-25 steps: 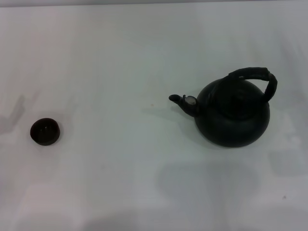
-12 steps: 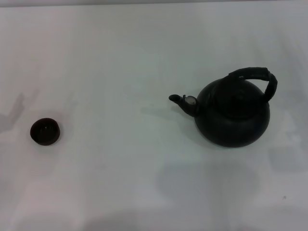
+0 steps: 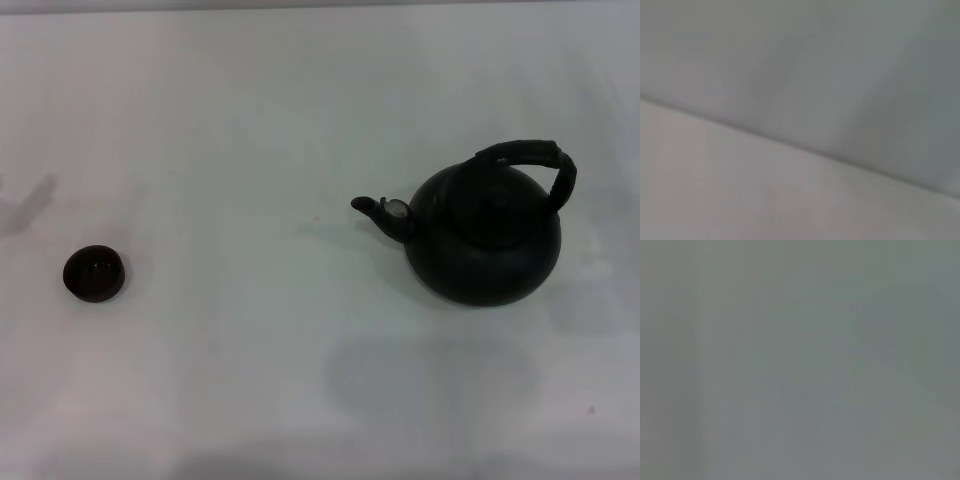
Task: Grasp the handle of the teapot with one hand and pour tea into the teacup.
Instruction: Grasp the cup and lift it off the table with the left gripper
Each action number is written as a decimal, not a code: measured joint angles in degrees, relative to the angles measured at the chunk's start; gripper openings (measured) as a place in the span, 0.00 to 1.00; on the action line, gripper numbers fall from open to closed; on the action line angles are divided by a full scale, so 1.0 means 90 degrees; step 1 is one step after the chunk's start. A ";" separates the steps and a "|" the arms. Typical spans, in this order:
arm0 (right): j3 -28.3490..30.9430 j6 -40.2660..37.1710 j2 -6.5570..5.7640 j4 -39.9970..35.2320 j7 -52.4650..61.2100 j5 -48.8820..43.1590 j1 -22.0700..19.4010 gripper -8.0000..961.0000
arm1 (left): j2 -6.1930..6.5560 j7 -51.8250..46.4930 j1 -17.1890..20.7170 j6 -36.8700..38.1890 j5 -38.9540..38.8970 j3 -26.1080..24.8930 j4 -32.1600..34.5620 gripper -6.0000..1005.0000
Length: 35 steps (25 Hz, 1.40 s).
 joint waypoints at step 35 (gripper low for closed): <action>0.0059 0.0000 0.0013 -0.0001 -0.0032 0.0045 -0.0129 0.79 | -0.0011 -0.3850 -0.1314 -0.2166 0.4733 0.2700 0.2496 0.88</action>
